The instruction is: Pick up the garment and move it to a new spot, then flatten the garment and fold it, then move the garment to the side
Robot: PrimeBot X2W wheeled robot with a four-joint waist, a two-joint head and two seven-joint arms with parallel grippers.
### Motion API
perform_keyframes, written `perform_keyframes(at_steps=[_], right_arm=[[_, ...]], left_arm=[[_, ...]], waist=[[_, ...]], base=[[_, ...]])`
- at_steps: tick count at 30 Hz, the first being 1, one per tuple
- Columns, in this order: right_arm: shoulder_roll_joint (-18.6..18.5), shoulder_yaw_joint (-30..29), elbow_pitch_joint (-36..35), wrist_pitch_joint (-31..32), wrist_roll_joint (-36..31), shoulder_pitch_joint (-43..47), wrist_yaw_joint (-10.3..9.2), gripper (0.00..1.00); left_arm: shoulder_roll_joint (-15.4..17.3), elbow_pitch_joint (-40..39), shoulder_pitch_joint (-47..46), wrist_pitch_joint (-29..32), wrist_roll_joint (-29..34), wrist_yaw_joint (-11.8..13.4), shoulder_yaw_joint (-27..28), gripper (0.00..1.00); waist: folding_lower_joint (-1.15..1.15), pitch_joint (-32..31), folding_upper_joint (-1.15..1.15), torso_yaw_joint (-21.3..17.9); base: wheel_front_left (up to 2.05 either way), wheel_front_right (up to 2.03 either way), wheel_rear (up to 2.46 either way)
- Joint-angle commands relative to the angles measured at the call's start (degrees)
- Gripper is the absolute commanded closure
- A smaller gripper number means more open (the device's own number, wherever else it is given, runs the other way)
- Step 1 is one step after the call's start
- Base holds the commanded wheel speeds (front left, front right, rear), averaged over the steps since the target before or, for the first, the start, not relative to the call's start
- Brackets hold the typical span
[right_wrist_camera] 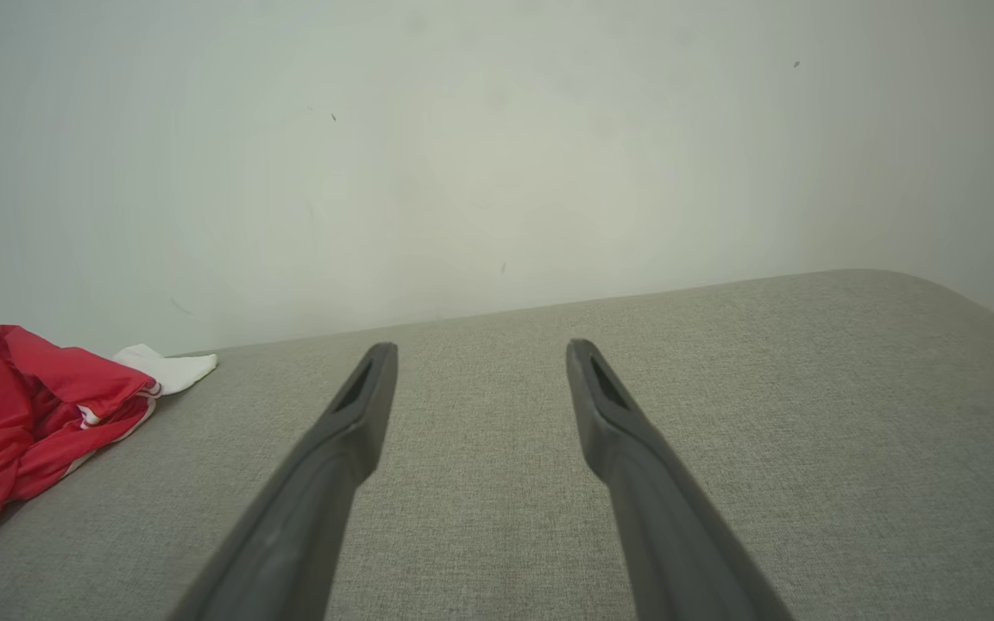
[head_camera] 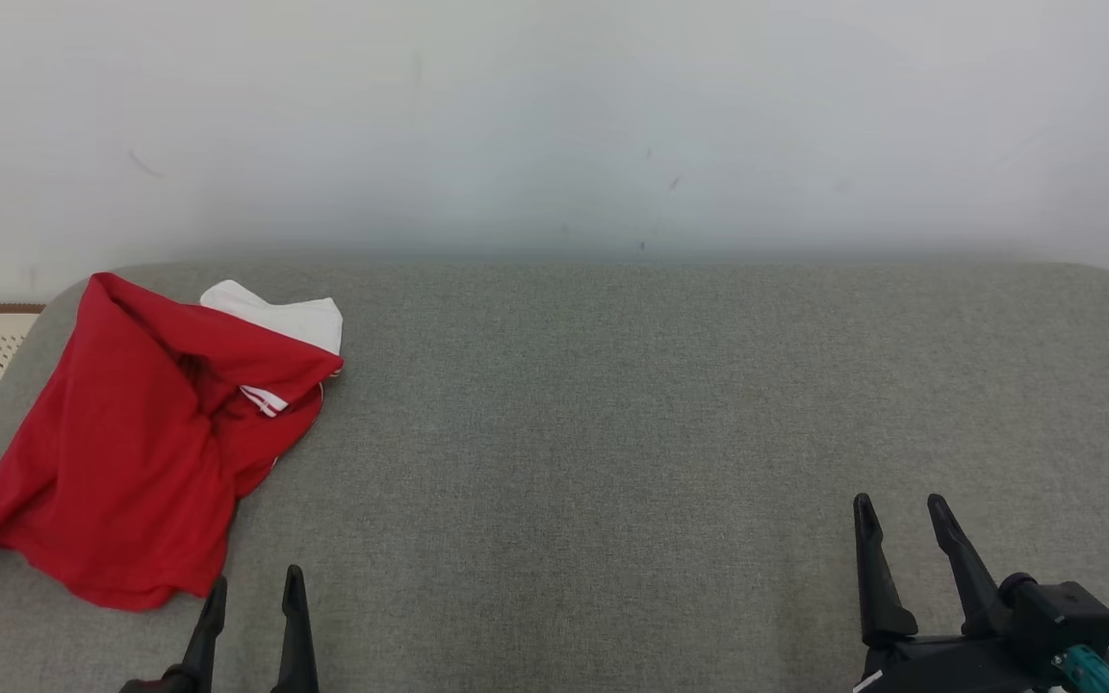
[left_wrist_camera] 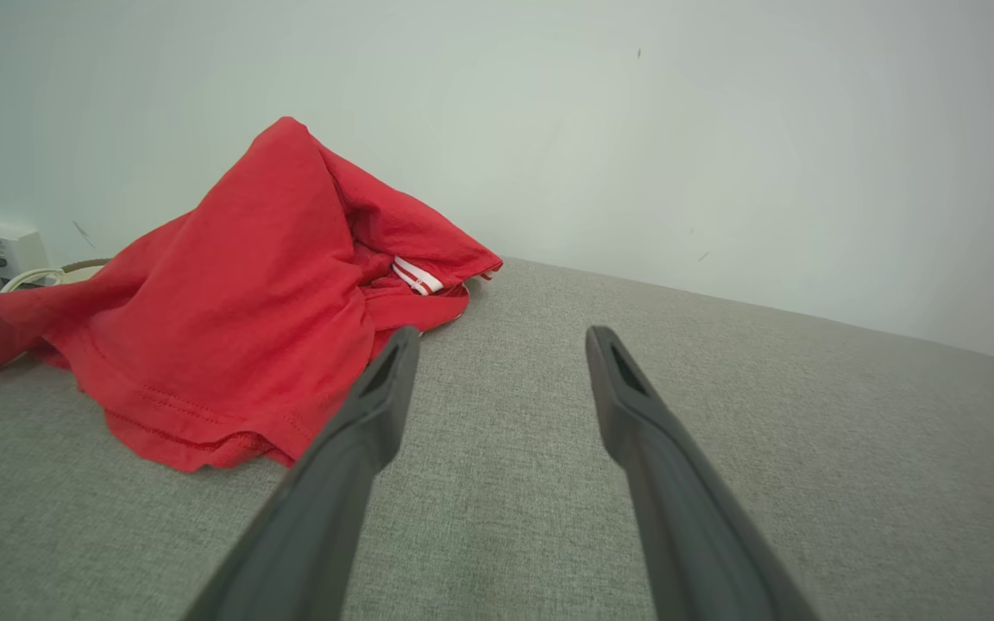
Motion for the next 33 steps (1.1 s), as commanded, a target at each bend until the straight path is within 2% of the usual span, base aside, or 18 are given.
perform_keyframes(at_steps=[1, 7, 12, 22, 33], right_arm=[[-0.4, 0.0, -0.5, -0.4, -1.1, 0.5, 0.29, 0.0], [-0.4, -0.6, -1.6, -1.0, -3.2, 1.1, 0.3, 0.0], [-0.4, -0.7, -2.2, -1.9, -5.1, 1.6, 0.27, 0.0], [-0.4, -1.2, -3.3, -3.0, -8.9, 2.3, 0.31, 0.0], [-0.4, -2.3, -3.4, -3.0, -7.8, 2.6, 0.3, 0.0]], left_arm=[[0.5, -0.5, -0.7, -0.4, 1.2, -0.1, 0.0, 0.0], [1.6, -2.8, -1.1, -1.0, 2.2, -2.8, -0.7, 0.0], [2.3, -3.7, -0.3, -1.5, 3.4, -3.9, -0.3, 0.0], [2.3, -5.0, 0.3, -2.4, 6.8, -4.0, 0.4, 0.0], [2.0, -6.1, 0.7, -2.2, 5.1, -5.4, 2.0, 0.0]], waist=[[0.0, 0.0, 0.0, 0.0], [0.0, -0.1, 0.0, 0.1], [0.0, -0.2, 0.0, 0.1], [0.0, -0.4, 0.0, 0.0], [0.0, -0.1, 0.0, 0.1]], base=[[0.0, 0.0, 0.0], [0.0, 0.0, 0.0], [0.0, 0.0, 0.0], [0.0, 0.0, 0.0], [0.0, 0.0, 0.0]])
